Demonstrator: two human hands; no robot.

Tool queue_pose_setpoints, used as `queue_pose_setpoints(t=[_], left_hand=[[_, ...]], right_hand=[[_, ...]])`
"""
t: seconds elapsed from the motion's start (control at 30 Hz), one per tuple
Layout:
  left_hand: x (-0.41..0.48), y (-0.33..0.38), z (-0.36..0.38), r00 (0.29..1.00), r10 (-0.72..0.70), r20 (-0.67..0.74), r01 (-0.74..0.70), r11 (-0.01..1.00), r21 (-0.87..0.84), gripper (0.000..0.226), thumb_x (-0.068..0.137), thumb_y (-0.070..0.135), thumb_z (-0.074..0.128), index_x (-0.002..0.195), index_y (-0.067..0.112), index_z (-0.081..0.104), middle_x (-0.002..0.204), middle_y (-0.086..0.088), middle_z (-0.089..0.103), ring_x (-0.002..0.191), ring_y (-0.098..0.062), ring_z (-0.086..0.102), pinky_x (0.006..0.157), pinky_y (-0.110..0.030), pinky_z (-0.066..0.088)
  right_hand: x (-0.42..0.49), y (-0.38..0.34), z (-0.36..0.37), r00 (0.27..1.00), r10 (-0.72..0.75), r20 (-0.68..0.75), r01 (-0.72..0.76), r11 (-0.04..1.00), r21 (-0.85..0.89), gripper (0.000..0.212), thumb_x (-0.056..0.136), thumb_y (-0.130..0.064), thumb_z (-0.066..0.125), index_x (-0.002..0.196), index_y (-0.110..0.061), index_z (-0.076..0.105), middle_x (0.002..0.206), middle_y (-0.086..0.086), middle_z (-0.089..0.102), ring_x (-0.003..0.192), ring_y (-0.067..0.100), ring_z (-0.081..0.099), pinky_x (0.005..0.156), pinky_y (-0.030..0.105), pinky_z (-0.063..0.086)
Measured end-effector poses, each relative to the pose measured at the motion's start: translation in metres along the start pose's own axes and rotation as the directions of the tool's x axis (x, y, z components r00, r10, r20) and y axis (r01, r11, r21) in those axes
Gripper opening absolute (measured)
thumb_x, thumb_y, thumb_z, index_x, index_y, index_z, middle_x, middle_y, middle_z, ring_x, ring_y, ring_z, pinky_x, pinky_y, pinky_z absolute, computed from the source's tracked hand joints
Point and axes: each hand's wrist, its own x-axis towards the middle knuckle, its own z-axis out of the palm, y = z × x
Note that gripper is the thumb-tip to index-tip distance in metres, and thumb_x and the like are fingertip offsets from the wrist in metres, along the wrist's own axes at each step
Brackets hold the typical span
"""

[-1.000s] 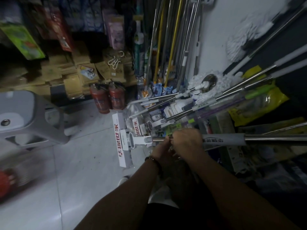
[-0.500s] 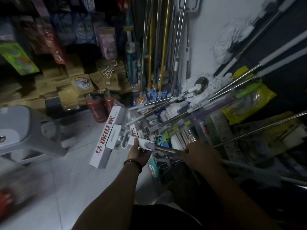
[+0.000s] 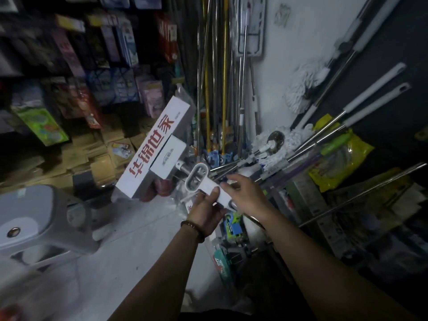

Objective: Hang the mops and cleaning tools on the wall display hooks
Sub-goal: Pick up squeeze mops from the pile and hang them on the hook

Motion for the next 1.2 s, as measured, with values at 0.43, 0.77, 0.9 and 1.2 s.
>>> queue_pose_setpoints(t=[0.43, 0.77, 0.9, 1.2], left_hand=[[-0.036, 0.102, 0.127, 0.887, 0.254, 0.386, -0.41, 0.819, 0.401, 0.033, 0.101, 0.002, 0.061, 0.134, 0.006, 0.059, 0.12, -0.007, 0.075, 0.101, -0.02, 0.075, 0.078, -0.03, 0.06], [-0.068, 0.155, 0.202, 0.79, 0.375, 0.484, -0.549, 0.784, 0.29, 0.036, 0.098, 0.007, 0.067, 0.132, 0.019, 0.063, 0.111, -0.02, 0.074, 0.106, -0.035, 0.073, 0.089, -0.045, 0.062], [-0.077, 0.172, 0.251, 0.752, 0.336, 0.567, -0.571, 0.762, 0.306, 0.044, 0.098, 0.005, 0.068, 0.136, 0.027, 0.06, 0.118, -0.024, 0.071, 0.11, -0.041, 0.071, 0.09, -0.058, 0.061], [-0.089, 0.204, 0.395, 0.617, 0.314, 0.722, -0.677, 0.679, 0.283, 0.04, 0.098, 0.003, 0.067, 0.128, 0.029, 0.064, 0.093, -0.017, 0.065, 0.085, -0.027, 0.071, 0.082, -0.072, 0.057]], right_hand=[[-0.016, -0.081, -0.114, 0.952, -0.224, -0.207, 0.241, 0.969, 0.061, 0.008, 0.092, -0.026, 0.078, 0.097, -0.025, 0.072, 0.091, -0.01, 0.075, 0.092, 0.012, 0.073, 0.085, 0.037, 0.058], [-0.049, -0.105, -0.167, 0.836, -0.273, -0.476, 0.417, 0.88, 0.228, 0.017, 0.096, -0.019, 0.076, 0.11, -0.02, 0.067, 0.111, -0.004, 0.07, 0.105, 0.006, 0.068, 0.091, 0.028, 0.057], [-0.065, -0.108, -0.205, 0.768, -0.271, -0.58, 0.458, 0.866, 0.202, 0.017, 0.097, -0.02, 0.075, 0.114, -0.022, 0.07, 0.113, -0.005, 0.071, 0.103, 0.008, 0.071, 0.091, 0.033, 0.061], [-0.095, -0.139, -0.338, 0.603, -0.347, -0.718, 0.624, 0.766, 0.154, 0.033, 0.097, -0.01, 0.076, 0.128, -0.021, 0.071, 0.102, 0.003, 0.08, 0.097, 0.021, 0.078, 0.079, 0.033, 0.064]])
